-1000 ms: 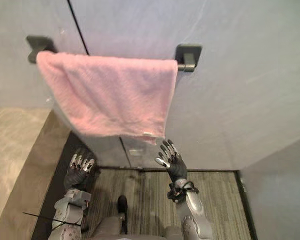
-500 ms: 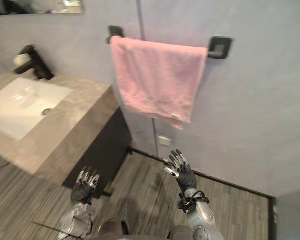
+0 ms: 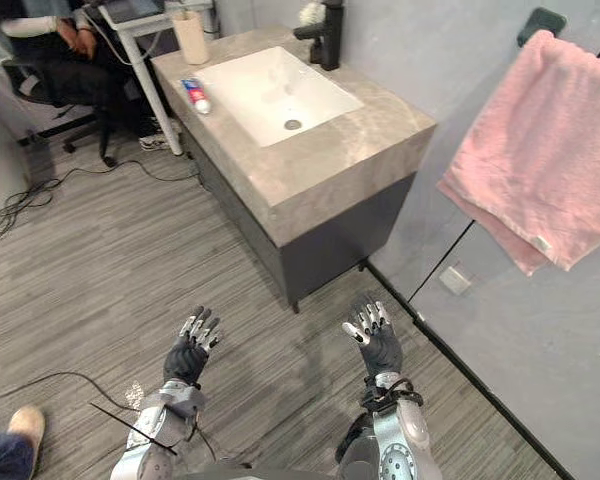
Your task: Organize washtable
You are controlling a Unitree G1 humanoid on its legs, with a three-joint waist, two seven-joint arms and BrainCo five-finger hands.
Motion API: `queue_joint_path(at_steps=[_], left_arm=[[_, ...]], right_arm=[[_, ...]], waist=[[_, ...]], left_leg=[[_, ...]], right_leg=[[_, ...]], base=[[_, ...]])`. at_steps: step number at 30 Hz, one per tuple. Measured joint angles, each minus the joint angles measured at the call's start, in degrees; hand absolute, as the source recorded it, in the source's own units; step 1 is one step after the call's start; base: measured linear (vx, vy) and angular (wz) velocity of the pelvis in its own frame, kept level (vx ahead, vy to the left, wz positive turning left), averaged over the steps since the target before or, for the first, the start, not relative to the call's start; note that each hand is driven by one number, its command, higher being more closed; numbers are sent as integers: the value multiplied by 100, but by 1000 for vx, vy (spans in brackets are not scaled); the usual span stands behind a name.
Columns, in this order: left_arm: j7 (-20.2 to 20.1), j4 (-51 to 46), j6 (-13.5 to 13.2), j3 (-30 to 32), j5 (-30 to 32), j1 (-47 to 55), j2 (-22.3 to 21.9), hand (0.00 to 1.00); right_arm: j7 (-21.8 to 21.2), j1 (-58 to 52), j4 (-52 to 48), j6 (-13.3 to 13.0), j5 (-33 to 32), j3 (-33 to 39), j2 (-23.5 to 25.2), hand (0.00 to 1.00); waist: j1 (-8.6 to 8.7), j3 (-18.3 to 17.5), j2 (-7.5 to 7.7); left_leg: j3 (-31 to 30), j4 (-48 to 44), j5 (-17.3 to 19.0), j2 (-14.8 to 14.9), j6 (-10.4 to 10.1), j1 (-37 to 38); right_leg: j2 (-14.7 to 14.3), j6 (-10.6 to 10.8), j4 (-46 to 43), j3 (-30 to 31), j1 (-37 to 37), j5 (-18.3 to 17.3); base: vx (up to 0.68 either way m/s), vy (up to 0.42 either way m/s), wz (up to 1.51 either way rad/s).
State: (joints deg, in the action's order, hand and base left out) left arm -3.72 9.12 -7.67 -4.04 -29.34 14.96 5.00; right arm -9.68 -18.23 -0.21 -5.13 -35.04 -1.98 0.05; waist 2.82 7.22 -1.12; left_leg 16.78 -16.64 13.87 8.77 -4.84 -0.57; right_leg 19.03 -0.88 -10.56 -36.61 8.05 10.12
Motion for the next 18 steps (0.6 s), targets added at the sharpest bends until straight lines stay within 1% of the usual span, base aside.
queue_joint_path(at_steps=[1,2,3,4,5,6,7,8,9,10,11,12,13,14,15,16,18], left_arm=[[5,-2,-21,119,143,-24,14,0],[10,-2,-22,222,183,-32,40,0],[14,-3,-25,365,238,-34,7,0],[17,-3,-28,431,237,-30,-17,0],[27,-3,-35,502,236,-19,-44,0],[27,-7,-40,615,231,-21,-33,0],[27,-9,-44,647,230,-17,-34,0],[31,-11,-46,721,229,-2,-40,0],[32,-23,-47,750,229,42,-49,0],[45,-30,-47,761,218,125,-94,0],[55,-83,-47,789,194,238,-150,0],[75,-131,-47,823,184,287,-206,0],[139,-310,-54,861,155,402,-325,0],[149,-369,-58,875,110,418,-369,0],[160,-412,-59,899,58,418,-467,0],[158,-487,-58,874,47,420,-572,0],[183,-629,-59,874,15,509,-703,0]], right_arm=[[16,-39,32,10,25,4,14,0],[37,-40,35,20,28,-9,18,0],[64,-39,33,25,25,-34,22,0],[64,-55,34,31,23,-44,28,0],[62,-102,32,49,22,-74,21,0],[44,-152,21,51,27,-80,24,0],[26,-155,13,51,35,-81,25,0],[-17,-149,-58,50,39,-83,25,0],[-54,-125,-109,48,39,-100,16,0],[-60,-85,-115,45,38,-132,0,0],[-60,-11,-120,37,37,-156,-1,0],[-59,32,-120,35,37,-199,-11,0],[-59,100,-120,23,37,-331,-53,0],[-61,111,-121,6,38,-386,-63,0],[-56,135,-110,2,38,-503,-70,0],[-56,133,-96,-2,38,-544,-140,0],[-49,150,-52,0,57,-666,-212,0]], waist=[[-14,38,80],[-27,56,111],[-10,116,126],[14,179,81],[23,197,113],[28,194,155],[22,194,176],[10,203,213],[-9,200,231],[-57,173,282],[-64,156,216],[-92,149,197],[-160,132,237],[-202,118,272],[-226,137,232],[-194,142,176],[-228,142,162]], left_leg=[[-62,36,-42,-141,126,13],[-118,33,-66,-197,185,-18],[-177,48,-154,-237,326,-93],[-258,82,-209,-259,404,-117],[-457,138,-317,-294,483,-177],[-663,252,-454,-331,540,-226],[-774,317,-527,-366,568,-254],[-966,477,-694,-479,610,-281],[-1065,585,-800,-567,617,-292],[-1169,659,-882,-647,603,-307],[-1229,703,-946,-682,580,-379],[-1244,765,-991,-684,570,-402],[-1240,904,-1122,-733,545,-459],[-1246,960,-1190,-777,517,-506],[-1354,1070,-1357,-773,471,-603],[-1504,1201,-1556,-744,407,-648],[-1619,1403,-1765,-696,325,-622]], right_leg=[[18,121,254,359,-101,363],[39,233,287,564,-86,552],[38,362,264,1110,-52,841],[10,382,136,1429,-37,757],[-140,383,-452,2007,19,157],[-387,483,-1066,2378,10,-526],[-519,450,-1350,2493,-8,-864],[-727,349,-1748,2619,-73,-1396],[-832,337,-1843,2653,-147,-1668],[-887,332,-1639,2736,-270,-1804],[-946,351,-1283,2877,-402,-1819],[-969,369,-1091,2912,-461,-1837],[-968,378,-699,2931,-552,-1928],[-957,418,-490,2947,-590,-1981],[-1010,548,-278,2902,-593,-1926],[-1056,522,-224,2743,-583,-1872],[-1106,505,-244,2616,-574,-1861]], base=[[-267,261,31],[-254,228,40],[-235,210,44],[-181,168,71],[-136,97,88],[-132,65,92],[-133,2,99],[-121,-45,83],[-127,-72,77],[-113,-61,54],[-91,-31,34],[-96,-33,19],[-84,-49,4],[-111,-85,13],[-113,-104,44],[-95,-107,52],[-75,-109,44]])
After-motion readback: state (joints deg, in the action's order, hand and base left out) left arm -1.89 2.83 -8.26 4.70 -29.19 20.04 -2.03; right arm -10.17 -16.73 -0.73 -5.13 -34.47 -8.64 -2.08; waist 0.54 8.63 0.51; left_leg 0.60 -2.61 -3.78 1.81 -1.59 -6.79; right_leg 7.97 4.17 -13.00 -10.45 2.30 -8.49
